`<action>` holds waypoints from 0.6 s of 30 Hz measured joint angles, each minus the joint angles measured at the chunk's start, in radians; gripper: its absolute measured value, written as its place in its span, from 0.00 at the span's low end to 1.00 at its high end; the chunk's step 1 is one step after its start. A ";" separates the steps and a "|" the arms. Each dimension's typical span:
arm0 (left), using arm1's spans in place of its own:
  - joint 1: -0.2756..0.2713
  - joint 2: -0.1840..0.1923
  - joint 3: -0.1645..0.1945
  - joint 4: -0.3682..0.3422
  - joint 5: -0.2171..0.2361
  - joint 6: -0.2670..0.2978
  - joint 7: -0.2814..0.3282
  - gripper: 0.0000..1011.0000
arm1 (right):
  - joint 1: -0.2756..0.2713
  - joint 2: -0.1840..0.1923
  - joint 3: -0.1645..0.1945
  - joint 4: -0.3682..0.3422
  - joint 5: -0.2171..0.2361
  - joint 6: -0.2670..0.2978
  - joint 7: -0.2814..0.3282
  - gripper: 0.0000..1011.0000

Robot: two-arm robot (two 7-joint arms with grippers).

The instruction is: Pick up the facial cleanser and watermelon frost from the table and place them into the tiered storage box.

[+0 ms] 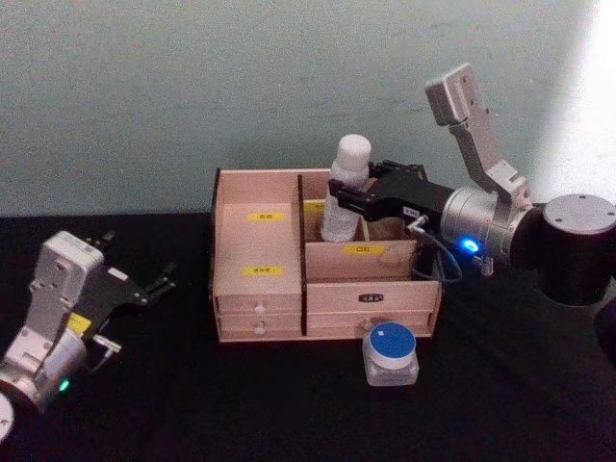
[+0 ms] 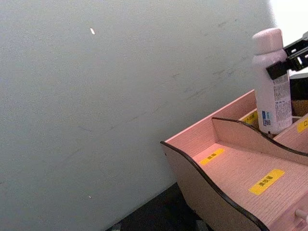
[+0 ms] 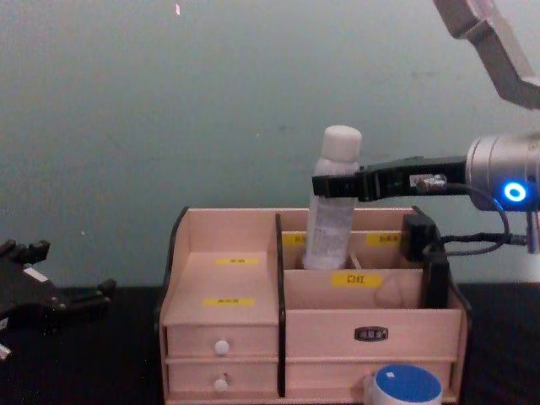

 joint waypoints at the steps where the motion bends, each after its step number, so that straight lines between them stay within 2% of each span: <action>1: 0.000 0.000 0.000 0.000 0.000 0.000 0.000 0.99 | 0.000 -0.002 -0.001 0.005 -0.003 0.000 0.001 0.59; 18: 0.000 0.000 0.000 0.000 0.000 0.000 0.000 0.99 | 0.002 -0.027 -0.002 0.067 -0.028 -0.006 0.006 0.59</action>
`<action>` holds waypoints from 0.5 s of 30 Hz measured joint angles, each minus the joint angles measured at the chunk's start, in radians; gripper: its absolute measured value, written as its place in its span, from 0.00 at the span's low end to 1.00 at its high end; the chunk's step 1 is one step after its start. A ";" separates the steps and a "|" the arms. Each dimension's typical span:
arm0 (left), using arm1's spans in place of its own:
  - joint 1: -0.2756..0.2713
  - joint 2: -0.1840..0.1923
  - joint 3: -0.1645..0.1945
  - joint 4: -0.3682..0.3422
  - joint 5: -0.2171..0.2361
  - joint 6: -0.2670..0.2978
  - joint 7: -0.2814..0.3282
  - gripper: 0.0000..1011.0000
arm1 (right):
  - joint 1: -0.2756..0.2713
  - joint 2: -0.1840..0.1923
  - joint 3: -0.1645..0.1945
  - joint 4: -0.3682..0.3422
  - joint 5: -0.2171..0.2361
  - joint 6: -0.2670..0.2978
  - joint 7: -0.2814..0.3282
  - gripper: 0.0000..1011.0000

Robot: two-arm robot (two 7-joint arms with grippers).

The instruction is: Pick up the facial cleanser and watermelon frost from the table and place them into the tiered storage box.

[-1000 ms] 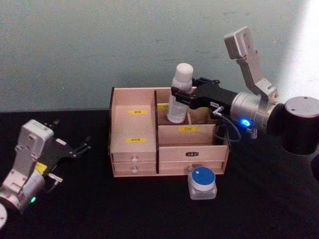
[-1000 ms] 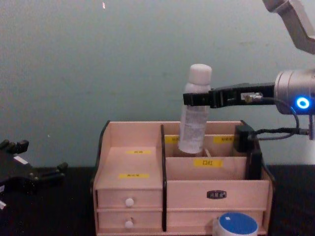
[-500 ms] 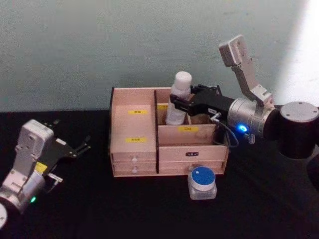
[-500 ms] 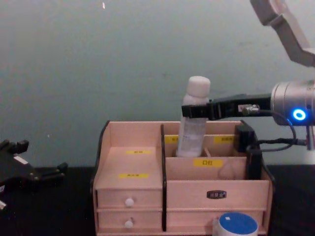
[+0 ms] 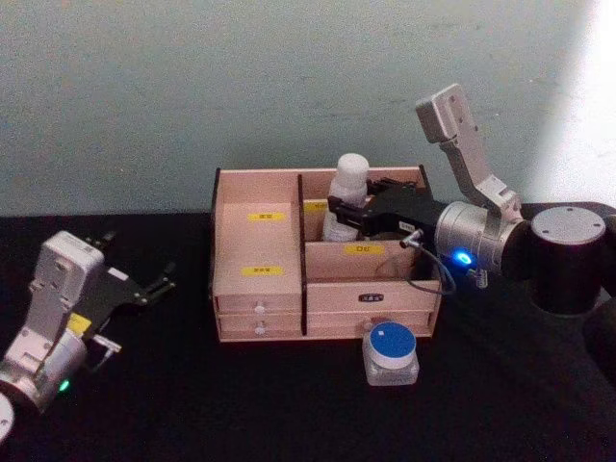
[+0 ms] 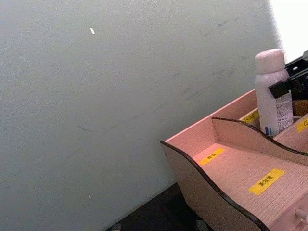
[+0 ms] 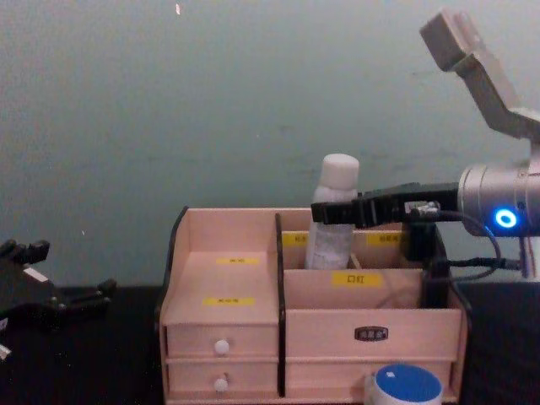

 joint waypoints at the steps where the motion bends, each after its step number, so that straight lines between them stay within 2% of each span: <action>1: 0.000 0.000 0.000 0.000 0.000 0.000 0.000 0.99 | 0.000 -0.001 0.000 0.002 -0.002 0.000 0.000 0.59; 15: 0.000 0.000 0.000 0.000 0.000 0.000 0.000 0.99 | 0.001 -0.014 0.001 0.025 -0.025 -0.005 0.002 0.59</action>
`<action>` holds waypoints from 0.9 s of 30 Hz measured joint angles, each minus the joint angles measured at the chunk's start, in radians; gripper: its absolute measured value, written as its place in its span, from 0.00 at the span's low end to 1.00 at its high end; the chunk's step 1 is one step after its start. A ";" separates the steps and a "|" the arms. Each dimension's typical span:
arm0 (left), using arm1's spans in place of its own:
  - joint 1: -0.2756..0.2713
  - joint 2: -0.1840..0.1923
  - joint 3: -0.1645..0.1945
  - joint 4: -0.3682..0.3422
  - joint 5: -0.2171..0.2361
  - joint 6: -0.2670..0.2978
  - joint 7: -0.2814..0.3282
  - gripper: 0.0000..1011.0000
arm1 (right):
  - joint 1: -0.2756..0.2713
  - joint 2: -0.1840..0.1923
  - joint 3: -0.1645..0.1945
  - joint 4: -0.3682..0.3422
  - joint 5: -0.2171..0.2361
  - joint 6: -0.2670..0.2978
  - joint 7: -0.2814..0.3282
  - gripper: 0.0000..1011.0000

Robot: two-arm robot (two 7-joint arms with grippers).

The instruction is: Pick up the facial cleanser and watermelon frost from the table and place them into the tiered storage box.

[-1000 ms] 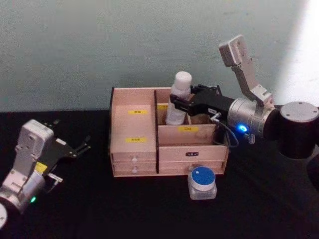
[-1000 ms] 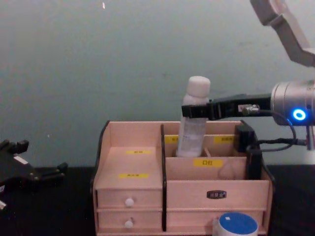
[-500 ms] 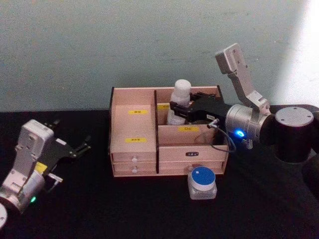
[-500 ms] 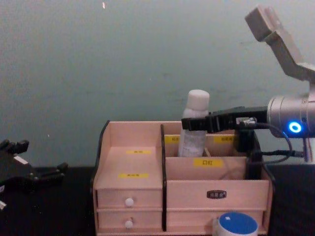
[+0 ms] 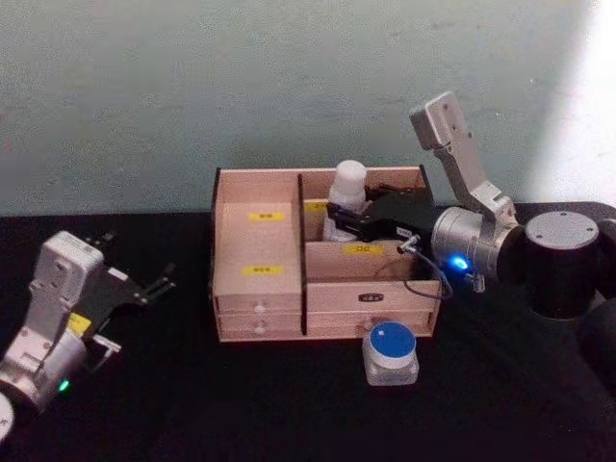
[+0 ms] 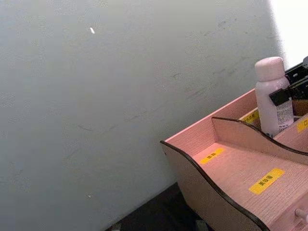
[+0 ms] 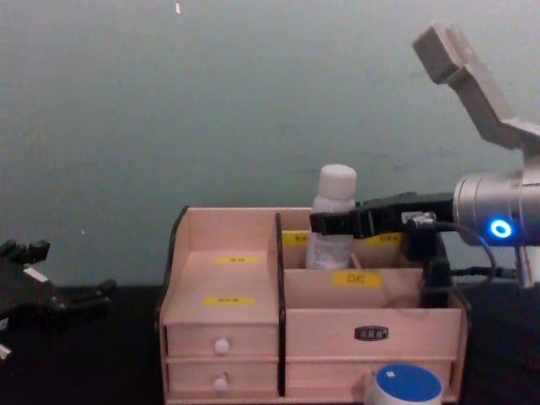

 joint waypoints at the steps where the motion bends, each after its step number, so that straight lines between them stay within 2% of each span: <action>1: 0.000 0.000 0.000 0.000 0.000 0.000 0.000 0.99 | -0.001 0.000 0.000 0.000 -0.003 0.000 0.000 0.59; 17: 0.000 0.000 0.000 0.000 0.000 0.000 0.000 0.99 | -0.002 0.000 -0.001 0.000 -0.010 0.000 0.001 0.59; 27: 0.000 0.000 0.000 0.000 0.000 0.000 0.000 0.99 | -0.002 0.000 0.000 -0.001 -0.007 0.001 0.000 0.89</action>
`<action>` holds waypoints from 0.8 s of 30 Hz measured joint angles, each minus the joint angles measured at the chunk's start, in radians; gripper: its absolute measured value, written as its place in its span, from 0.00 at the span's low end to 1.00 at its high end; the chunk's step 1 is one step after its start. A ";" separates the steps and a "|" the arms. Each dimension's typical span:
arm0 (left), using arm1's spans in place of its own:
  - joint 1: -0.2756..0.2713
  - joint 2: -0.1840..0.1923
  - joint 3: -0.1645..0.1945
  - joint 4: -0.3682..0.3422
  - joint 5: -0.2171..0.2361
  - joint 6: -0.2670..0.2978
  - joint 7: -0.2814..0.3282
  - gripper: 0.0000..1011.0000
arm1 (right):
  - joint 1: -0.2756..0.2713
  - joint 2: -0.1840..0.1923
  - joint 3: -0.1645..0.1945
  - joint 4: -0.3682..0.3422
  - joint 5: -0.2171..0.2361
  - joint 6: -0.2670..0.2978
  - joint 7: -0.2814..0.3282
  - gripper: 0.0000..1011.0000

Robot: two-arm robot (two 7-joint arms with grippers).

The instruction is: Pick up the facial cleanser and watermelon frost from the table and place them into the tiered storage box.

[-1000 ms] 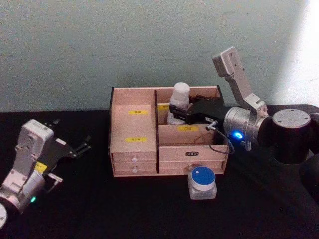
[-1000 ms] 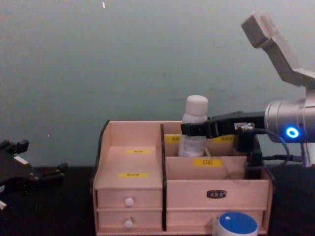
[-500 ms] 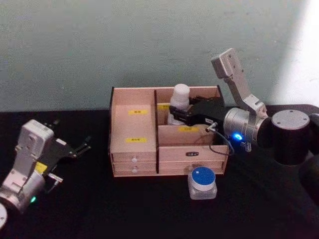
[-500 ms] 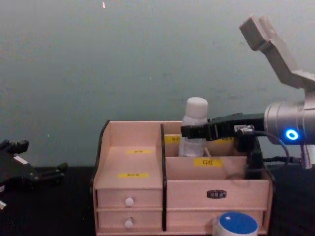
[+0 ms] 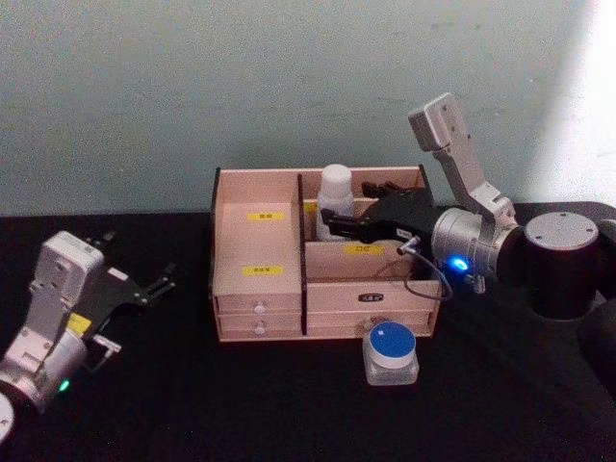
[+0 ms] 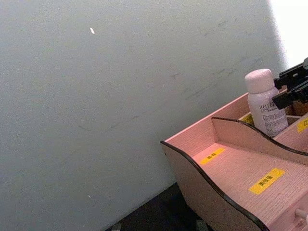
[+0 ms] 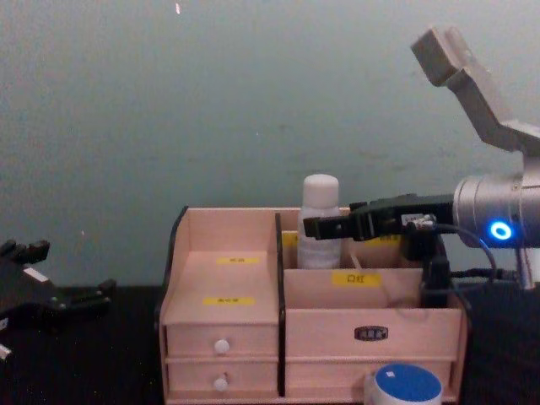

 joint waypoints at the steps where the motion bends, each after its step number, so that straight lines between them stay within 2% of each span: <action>1: 0.000 0.000 0.000 0.000 0.000 0.000 0.000 0.99 | 0.000 0.000 0.000 0.000 0.000 0.000 0.000 0.91; 5: 0.000 0.000 0.000 0.000 0.000 0.000 0.000 0.99 | 0.000 0.000 0.000 0.000 0.001 0.000 0.000 0.99; 15: 0.000 0.000 0.000 0.000 0.000 0.000 0.000 0.99 | 0.000 0.000 0.000 0.000 0.001 0.001 0.000 0.99; 19: 0.000 0.000 0.000 0.000 0.000 0.000 0.000 0.99 | -0.015 0.012 0.007 -0.027 0.005 0.000 0.006 0.99; 24: 0.000 0.000 0.000 0.000 0.000 0.000 0.000 0.99 | -0.057 0.051 0.023 -0.101 0.015 -0.001 0.017 0.99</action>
